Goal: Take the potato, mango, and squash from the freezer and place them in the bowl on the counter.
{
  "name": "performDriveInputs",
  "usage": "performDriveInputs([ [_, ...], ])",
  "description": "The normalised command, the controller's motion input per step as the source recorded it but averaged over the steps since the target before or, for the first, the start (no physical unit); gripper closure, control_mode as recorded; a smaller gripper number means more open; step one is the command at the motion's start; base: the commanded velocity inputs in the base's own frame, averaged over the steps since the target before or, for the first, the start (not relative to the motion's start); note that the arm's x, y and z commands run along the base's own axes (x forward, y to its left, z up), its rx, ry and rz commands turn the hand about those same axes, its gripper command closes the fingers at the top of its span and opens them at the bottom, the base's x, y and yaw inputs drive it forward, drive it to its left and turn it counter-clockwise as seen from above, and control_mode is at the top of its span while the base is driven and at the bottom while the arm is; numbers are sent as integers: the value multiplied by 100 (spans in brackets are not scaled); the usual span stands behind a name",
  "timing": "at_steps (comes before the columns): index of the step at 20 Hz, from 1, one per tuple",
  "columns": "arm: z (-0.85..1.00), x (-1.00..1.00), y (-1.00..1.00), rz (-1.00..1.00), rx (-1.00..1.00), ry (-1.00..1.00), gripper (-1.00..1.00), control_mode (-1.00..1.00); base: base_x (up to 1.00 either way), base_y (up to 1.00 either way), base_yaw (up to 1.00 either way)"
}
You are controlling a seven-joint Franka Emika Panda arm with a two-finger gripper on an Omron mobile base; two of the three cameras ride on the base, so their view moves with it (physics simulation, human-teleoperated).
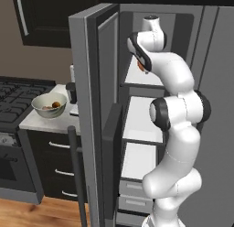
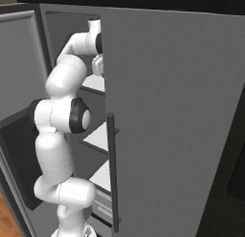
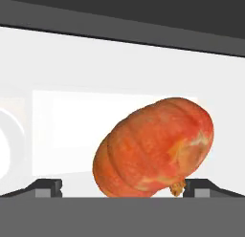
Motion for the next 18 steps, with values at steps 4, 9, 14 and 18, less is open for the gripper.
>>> performDriveInputs([
  [4, -67, 52, 18, 0, 0, 6, -100, -100, 0, 0, 0],
  [9, -46, 62, 70, 1, 0, 1, -100, -100, 0, 0, 0],
  [14, -21, 21, 52, 5, 1, -1, -100, -100, 0, 0, 0],
  [18, -23, 20, 46, 10, 11, 9, -100, -100, 0, 0, 0],
])
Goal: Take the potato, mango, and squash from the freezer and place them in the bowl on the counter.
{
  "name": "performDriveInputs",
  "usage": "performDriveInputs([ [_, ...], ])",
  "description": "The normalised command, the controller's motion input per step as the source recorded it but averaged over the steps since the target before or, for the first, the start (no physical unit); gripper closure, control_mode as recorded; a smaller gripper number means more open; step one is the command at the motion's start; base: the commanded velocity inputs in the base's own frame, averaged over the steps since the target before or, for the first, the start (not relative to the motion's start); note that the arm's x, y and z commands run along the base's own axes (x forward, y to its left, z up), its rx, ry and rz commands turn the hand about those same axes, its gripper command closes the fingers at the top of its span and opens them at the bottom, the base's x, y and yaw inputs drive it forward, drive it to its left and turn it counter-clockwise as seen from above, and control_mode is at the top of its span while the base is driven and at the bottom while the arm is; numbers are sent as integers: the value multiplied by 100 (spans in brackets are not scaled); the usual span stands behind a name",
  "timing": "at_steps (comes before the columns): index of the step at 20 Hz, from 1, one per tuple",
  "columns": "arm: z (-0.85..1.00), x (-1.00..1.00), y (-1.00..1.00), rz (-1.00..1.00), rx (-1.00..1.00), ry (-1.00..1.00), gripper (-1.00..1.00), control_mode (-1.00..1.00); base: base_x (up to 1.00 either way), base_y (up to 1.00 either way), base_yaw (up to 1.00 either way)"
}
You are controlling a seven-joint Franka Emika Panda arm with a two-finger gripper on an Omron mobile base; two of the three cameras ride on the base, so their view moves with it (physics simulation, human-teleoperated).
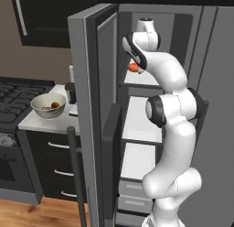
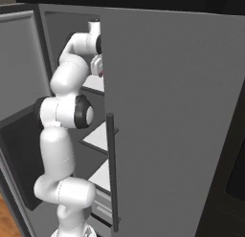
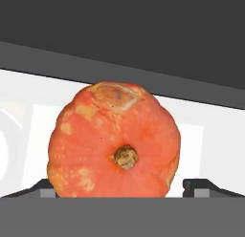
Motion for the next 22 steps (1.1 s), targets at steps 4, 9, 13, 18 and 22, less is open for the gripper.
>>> performDriveInputs([
  [4, -19, 2, 55, 20, 23, 16, -100, -100, 0, 0, 0],
  [9, -19, 40, 72, 19, 11, 5, -100, -100, 0, 0, 0],
  [13, -54, 61, 61, 12, 1, 1, 100, -100, 0, 0, 0],
  [18, -86, 53, 16, 7, 0, 1, 100, -100, 0, 0, 0],
  [22, -74, -5, 8, 2, -10, -23, 100, -100, 0, 0, 0],
])
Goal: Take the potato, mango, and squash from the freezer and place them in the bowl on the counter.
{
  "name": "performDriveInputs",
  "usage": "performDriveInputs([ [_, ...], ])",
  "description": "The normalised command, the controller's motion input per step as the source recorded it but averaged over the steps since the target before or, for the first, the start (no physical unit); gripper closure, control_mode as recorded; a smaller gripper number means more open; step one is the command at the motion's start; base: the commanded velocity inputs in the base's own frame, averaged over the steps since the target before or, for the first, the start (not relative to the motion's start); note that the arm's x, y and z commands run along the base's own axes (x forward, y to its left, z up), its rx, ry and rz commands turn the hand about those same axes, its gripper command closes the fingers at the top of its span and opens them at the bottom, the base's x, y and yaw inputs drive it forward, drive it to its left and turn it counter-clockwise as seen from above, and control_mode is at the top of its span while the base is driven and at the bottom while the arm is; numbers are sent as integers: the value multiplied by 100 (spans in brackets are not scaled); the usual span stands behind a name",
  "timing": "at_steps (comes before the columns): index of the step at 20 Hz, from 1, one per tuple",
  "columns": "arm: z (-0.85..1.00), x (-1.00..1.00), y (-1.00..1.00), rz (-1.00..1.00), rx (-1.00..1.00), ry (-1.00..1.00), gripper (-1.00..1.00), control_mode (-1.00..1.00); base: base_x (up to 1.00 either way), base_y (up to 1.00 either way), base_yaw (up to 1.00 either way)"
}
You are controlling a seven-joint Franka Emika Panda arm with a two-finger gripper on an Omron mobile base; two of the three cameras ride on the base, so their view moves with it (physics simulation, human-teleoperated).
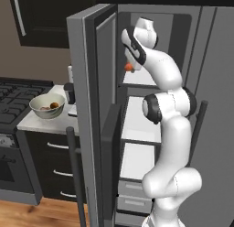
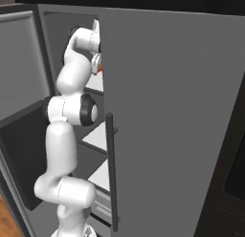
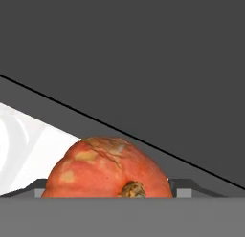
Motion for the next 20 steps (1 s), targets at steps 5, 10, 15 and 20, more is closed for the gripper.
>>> performDriveInputs([
  [5, -43, -56, 20, 0, -15, -39, 100, -100, 0, 0, 0],
  [10, -18, -60, 2, -1, -3, -13, 100, -100, 0, 0, 0],
  [15, 18, -86, 2, -6, 2, -7, 100, -100, 0, 0, 0],
  [20, 22, -100, 0, -5, 1, -7, 100, -100, 0, 0, 0],
])
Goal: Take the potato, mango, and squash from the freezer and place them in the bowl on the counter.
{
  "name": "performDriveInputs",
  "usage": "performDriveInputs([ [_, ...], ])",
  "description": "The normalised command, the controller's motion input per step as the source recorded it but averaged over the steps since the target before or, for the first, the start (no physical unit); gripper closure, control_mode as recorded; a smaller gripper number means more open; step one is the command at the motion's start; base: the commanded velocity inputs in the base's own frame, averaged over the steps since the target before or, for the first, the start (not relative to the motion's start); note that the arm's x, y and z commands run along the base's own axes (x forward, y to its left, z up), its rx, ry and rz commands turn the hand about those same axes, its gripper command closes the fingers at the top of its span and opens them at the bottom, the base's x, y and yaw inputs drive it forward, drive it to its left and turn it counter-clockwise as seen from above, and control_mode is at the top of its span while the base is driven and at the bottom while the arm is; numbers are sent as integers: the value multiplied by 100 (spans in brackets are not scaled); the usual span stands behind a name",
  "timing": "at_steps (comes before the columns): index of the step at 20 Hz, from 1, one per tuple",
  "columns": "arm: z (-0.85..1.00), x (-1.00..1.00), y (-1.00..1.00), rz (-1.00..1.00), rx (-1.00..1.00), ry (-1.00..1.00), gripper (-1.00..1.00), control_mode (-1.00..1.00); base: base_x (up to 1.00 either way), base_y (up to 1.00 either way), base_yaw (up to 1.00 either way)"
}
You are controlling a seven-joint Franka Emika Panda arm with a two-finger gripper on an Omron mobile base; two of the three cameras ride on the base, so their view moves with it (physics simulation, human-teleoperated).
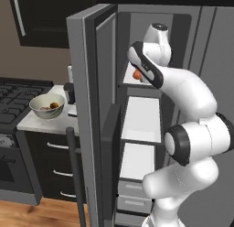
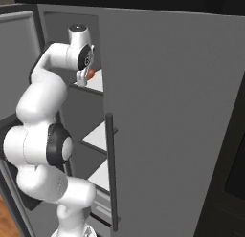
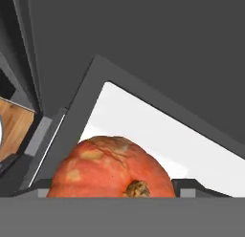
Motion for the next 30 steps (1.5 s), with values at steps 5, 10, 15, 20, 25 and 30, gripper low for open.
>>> performDriveInputs([
  [5, 15, -100, 0, -5, 0, -1, 100, -100, 0, 0, 0],
  [10, 17, -100, -7, -1, 0, 0, 100, -100, 0, 0, 0],
  [15, 10, -100, -9, 0, 0, 0, 100, -100, 0, 0, 0],
  [20, 0, -100, -10, 0, 0, 0, 100, -100, 0, 0, 0],
  [25, 0, -100, -2, 0, 0, -1, 100, -100, 0, 0, 0],
  [30, 0, -98, 0, 0, 0, -7, 100, -100, 0, 0, 0],
])
